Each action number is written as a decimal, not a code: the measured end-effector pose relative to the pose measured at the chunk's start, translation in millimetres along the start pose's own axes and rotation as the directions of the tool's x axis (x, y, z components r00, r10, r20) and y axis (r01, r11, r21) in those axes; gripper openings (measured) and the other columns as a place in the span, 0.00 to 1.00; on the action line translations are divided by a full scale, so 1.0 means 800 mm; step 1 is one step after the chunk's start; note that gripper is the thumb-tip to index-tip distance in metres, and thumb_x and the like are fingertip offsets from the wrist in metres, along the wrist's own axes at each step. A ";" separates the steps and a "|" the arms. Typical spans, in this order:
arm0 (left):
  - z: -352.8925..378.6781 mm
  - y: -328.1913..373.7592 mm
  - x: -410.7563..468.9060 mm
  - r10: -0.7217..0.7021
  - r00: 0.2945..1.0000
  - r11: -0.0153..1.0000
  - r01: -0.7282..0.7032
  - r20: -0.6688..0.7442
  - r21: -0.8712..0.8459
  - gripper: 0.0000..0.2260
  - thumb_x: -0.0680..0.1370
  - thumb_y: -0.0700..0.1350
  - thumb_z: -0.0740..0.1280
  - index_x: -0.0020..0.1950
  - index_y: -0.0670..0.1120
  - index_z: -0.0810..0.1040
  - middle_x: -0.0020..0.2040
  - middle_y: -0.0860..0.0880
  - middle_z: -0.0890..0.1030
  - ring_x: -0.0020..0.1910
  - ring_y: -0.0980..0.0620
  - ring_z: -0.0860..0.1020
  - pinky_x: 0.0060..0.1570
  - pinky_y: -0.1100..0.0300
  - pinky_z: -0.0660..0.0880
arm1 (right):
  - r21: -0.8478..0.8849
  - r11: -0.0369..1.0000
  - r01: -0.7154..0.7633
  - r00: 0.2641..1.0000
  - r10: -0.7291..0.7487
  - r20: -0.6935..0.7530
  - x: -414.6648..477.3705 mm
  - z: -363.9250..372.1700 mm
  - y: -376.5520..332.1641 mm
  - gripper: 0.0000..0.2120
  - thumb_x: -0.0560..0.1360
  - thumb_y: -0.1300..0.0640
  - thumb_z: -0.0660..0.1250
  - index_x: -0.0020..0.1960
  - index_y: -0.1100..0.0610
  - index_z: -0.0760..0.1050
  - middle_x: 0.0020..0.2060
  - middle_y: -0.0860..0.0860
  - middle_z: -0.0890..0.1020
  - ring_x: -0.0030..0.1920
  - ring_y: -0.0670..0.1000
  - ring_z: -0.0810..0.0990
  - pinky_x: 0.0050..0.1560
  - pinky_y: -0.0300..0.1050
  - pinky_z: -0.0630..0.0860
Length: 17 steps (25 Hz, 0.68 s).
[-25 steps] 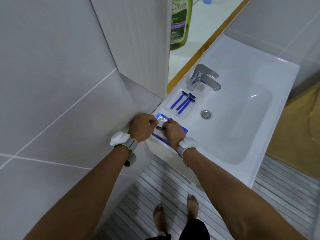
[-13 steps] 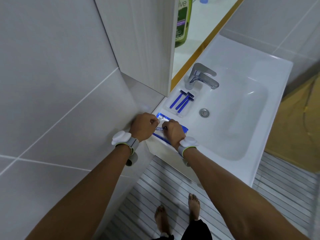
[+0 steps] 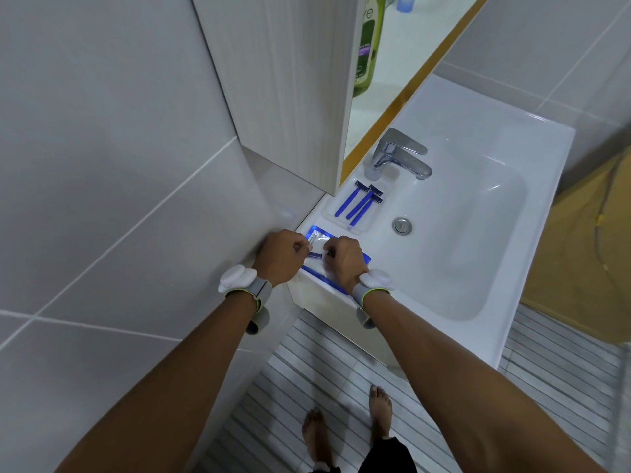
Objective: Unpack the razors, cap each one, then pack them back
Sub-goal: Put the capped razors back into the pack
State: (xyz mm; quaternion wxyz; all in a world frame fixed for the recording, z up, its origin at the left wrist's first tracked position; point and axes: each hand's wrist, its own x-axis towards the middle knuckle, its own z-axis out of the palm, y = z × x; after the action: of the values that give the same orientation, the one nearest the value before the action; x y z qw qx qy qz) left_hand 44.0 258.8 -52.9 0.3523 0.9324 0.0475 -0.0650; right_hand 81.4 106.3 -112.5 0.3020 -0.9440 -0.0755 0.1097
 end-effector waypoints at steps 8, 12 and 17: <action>-0.003 -0.002 -0.001 0.045 0.998 0.998 -0.047 -0.042 -0.041 0.08 0.78 0.42 0.68 0.45 0.39 0.85 0.41 0.44 0.85 0.39 0.48 0.82 0.45 0.56 0.80 | 0.320 0.941 -0.107 0.986 0.141 -0.085 0.017 -0.023 -0.012 0.07 0.69 0.65 0.70 0.46 0.60 0.83 0.41 0.57 0.84 0.40 0.53 0.80 0.44 0.42 0.77; -0.003 -0.001 -0.003 0.046 0.997 0.998 -0.049 -0.058 -0.037 0.07 0.77 0.41 0.68 0.44 0.41 0.85 0.39 0.45 0.86 0.38 0.48 0.82 0.43 0.57 0.80 | 0.128 0.986 0.110 0.990 -0.120 0.073 0.014 -0.009 -0.020 0.06 0.69 0.62 0.71 0.46 0.60 0.83 0.39 0.56 0.84 0.36 0.50 0.77 0.40 0.39 0.71; -0.004 0.000 -0.003 0.045 0.997 0.999 -0.046 -0.062 -0.025 0.07 0.77 0.42 0.68 0.45 0.41 0.85 0.41 0.46 0.86 0.39 0.49 0.82 0.43 0.59 0.78 | -0.089 0.963 0.256 0.957 -0.239 0.164 0.010 -0.001 -0.022 0.04 0.71 0.64 0.67 0.41 0.65 0.80 0.37 0.62 0.82 0.35 0.54 0.71 0.38 0.41 0.62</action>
State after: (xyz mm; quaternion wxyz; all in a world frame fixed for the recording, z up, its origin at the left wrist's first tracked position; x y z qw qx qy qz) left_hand 42.1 260.5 -50.2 0.3643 0.9301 0.0379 -0.0275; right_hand 87.8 121.6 -102.7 0.2547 -0.9311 -0.2217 0.1381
